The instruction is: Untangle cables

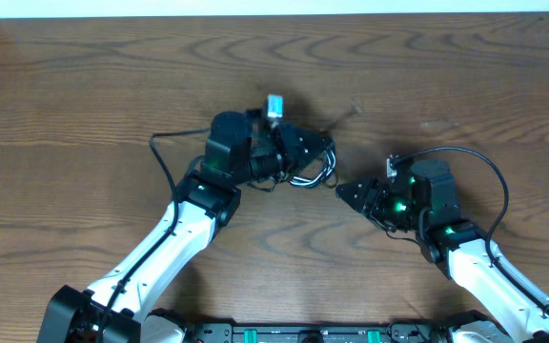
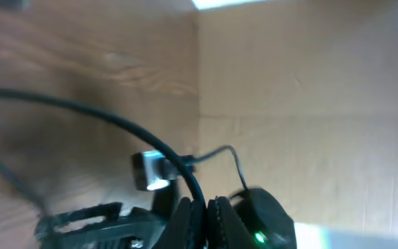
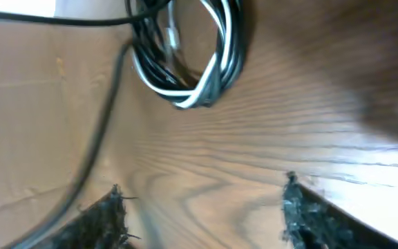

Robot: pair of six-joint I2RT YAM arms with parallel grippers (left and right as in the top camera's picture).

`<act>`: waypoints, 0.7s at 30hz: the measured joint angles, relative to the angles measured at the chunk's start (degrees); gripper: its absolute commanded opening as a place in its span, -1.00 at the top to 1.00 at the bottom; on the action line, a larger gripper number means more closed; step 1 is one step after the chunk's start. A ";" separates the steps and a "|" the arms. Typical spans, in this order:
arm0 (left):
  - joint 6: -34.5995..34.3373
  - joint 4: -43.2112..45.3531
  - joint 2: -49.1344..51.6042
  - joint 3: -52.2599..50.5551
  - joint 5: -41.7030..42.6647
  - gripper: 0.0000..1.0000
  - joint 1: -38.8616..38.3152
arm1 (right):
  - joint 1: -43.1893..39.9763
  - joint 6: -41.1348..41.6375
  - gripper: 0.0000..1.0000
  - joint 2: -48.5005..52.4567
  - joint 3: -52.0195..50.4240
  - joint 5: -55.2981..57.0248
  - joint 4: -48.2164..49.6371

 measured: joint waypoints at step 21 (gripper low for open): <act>23.67 -7.06 -2.49 0.39 12.31 -0.37 0.94 | 0.00 -3.32 -0.99 0.00 0.00 14.05 -10.01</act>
